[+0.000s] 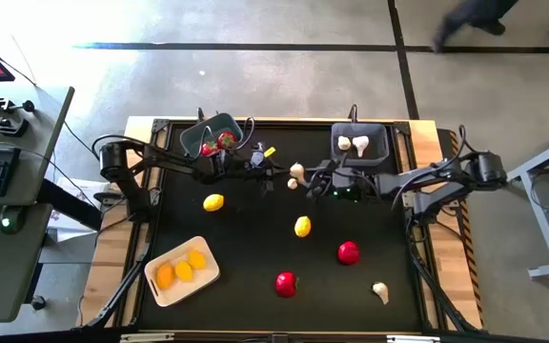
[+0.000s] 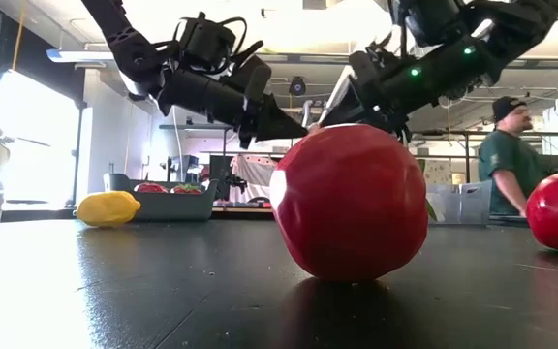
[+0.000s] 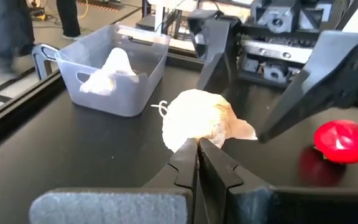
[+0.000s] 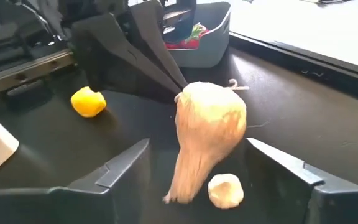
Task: Sort produce into baskets
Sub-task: Put the white garlic into the transparent bin
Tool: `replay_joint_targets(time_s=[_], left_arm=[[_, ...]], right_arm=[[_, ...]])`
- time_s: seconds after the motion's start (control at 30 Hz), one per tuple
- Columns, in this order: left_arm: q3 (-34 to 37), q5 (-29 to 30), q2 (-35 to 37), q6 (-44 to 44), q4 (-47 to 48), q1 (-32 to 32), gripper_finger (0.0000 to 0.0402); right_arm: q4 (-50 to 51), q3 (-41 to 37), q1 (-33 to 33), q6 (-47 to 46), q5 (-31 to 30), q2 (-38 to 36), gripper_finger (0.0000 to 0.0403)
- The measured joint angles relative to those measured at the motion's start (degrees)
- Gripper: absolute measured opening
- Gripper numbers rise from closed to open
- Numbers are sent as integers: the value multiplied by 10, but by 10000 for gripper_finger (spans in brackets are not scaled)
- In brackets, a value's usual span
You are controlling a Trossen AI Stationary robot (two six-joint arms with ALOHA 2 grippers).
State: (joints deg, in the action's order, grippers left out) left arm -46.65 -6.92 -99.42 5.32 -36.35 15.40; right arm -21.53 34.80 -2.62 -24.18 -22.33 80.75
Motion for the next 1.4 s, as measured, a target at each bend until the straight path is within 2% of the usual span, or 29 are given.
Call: replay_joint_targets(time_s=[0.17,0.43,0.5,0.7,0.8,1.2,1.3,1.4], left_arm=[[0,0,0,0,-12,-1,0],[0,-16,0,0,-37,-1,0],[0,-20,0,-1,-42,-1,0],[0,-20,0,-11,-39,-1,4],[0,-20,0,-30,-40,-1,20],[0,-18,0,-22,-38,12,167],[0,-18,0,-12,-39,20,190],[0,-18,0,-11,-38,25,197]], right_arm=[[50,28,0,-14,-2,11,188],[69,34,0,-15,-4,11,29],[70,34,0,-11,-2,11,10],[70,34,0,-11,1,10,6],[75,34,0,-10,0,2,4],[158,34,-38,7,-15,-78,1],[210,34,-62,11,-26,-106,1],[299,34,-95,1,-63,-141,0]])
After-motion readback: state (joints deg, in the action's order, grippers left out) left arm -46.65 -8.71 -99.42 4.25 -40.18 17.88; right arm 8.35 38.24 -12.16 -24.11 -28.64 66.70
